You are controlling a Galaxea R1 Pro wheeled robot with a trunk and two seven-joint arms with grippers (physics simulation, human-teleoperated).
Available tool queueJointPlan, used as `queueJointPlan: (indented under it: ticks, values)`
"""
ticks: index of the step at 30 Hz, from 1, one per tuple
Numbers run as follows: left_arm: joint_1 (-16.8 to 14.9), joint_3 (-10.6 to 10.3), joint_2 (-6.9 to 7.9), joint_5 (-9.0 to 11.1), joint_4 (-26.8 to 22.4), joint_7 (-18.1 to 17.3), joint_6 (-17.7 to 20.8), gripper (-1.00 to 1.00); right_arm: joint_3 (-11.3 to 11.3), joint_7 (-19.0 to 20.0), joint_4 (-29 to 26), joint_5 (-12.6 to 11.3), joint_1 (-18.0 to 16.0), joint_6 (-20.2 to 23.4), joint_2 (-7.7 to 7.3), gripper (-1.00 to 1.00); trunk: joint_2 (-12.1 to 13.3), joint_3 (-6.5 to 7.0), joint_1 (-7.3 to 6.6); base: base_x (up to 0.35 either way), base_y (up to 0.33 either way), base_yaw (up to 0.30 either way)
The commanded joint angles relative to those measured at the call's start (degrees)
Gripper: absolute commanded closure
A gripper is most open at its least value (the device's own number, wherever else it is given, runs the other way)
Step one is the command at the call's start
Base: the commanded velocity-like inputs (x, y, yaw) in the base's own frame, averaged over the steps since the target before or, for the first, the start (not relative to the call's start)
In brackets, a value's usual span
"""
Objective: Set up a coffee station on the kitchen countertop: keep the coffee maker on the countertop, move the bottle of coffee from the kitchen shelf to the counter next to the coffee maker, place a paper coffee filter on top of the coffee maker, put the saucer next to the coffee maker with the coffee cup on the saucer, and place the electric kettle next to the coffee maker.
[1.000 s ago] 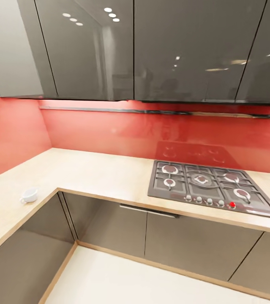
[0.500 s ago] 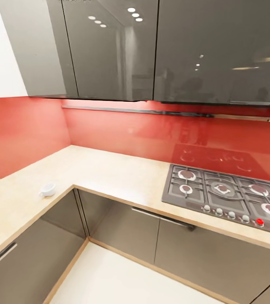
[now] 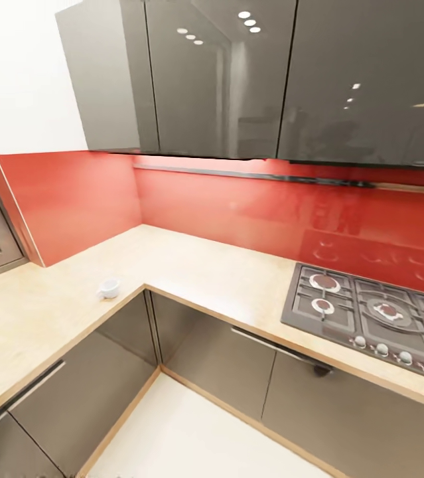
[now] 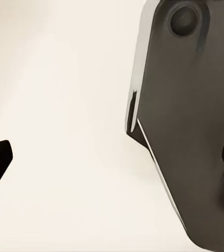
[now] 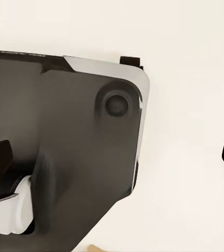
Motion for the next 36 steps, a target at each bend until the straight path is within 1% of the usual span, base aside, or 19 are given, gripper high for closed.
queueJointPlan:
  ticks: [1,12,14,19,21,36]
  values:
    - [-0.1,-0.3,-0.02,0.5,0.1,0.0,-0.3,-1.0,-0.1,0.2,-0.2,0.5,0.0,0.3,-0.04,-1.0,-0.1,-0.11,0.03,0.0,0.0,0.275]
    - [-0.1,-0.4,0.15,0.5,0.2,0.2,-0.3,-1.0,-0.1,0.2,-0.2,0.5,0.0,0.3,-0.02,-1.0,-0.1,-0.11,0.03,0.0,0.0,0.275]
    - [-0.1,-0.3,0.28,0.6,0.2,1.2,-0.3,-1.0,-0.1,0.2,-0.2,0.5,0.0,0.3,-0.02,-1.0,-0.1,-0.11,0.03,0.0,0.0,0.276]
    - [-0.1,-0.4,0.21,1.2,0.2,5.1,-0.3,-1.0,-0.1,0.3,-0.2,0.5,0.0,0.3,-0.03,-1.0,-0.1,-0.07,0.03,0.0,0.0,0.277]
    - [-0.1,-0.4,0.13,1.3,0.2,5.7,-0.3,-1.0,-0.1,0.3,-0.2,0.5,0.0,0.3,-0.02,-1.0,-0.1,-0.02,0.03,0.0,0.0,0.276]
    - [-0.1,-0.3,-0.19,1.2,0.1,6.3,-0.4,-1.0,-0.1,0.3,-0.2,0.5,0.0,0.3,-0.04,-1.0,-0.1,0.63,0.03,0.0,0.0,0.271]
